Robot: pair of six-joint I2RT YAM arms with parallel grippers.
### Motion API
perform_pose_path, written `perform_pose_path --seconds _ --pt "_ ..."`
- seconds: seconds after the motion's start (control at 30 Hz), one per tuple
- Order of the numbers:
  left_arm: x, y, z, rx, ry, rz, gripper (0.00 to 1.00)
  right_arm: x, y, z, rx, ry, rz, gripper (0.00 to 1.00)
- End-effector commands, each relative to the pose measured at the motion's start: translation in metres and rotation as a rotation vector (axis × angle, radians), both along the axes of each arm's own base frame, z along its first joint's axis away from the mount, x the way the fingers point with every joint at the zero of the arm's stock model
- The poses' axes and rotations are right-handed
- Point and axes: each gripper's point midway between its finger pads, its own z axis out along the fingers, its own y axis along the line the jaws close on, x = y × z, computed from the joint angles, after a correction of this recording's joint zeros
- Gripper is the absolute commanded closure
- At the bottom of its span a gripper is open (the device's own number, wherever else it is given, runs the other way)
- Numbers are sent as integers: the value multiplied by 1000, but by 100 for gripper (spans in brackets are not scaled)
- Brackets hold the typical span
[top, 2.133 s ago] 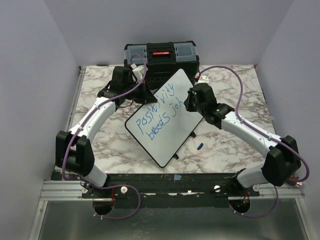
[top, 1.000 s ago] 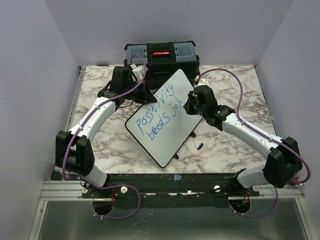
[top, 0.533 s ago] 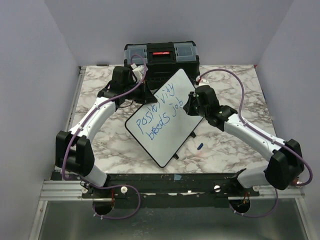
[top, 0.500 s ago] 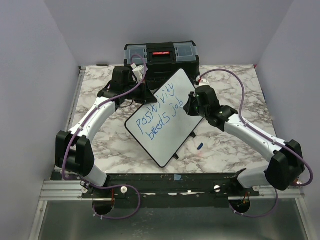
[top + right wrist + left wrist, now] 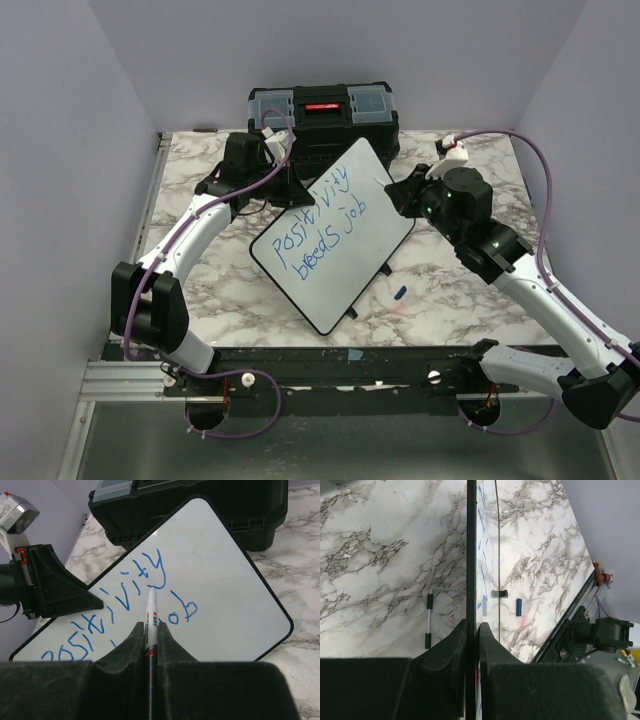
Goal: Write a sentence on the whiteboard
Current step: Write a sentence on the whiteboard, then put down the whiteboard on the whiteboard stand.
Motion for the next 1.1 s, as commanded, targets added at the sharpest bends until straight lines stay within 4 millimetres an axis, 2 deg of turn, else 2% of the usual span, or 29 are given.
perform_pose_path --seconds 0.0,0.63,0.9,1.07 --pt "-4 2 1 51 -63 -24 100 1 -4 -7 -5 4 -29 99" --pt "-8 -4 -26 104 2 -26 100 -14 -11 -32 -8 50 -21 99" --pt "-8 -3 -32 110 6 -24 88 -16 -9 -57 -14 102 -17 99" --pt "-7 -4 -31 105 2 -24 82 -18 -8 -63 -16 112 -12 99"
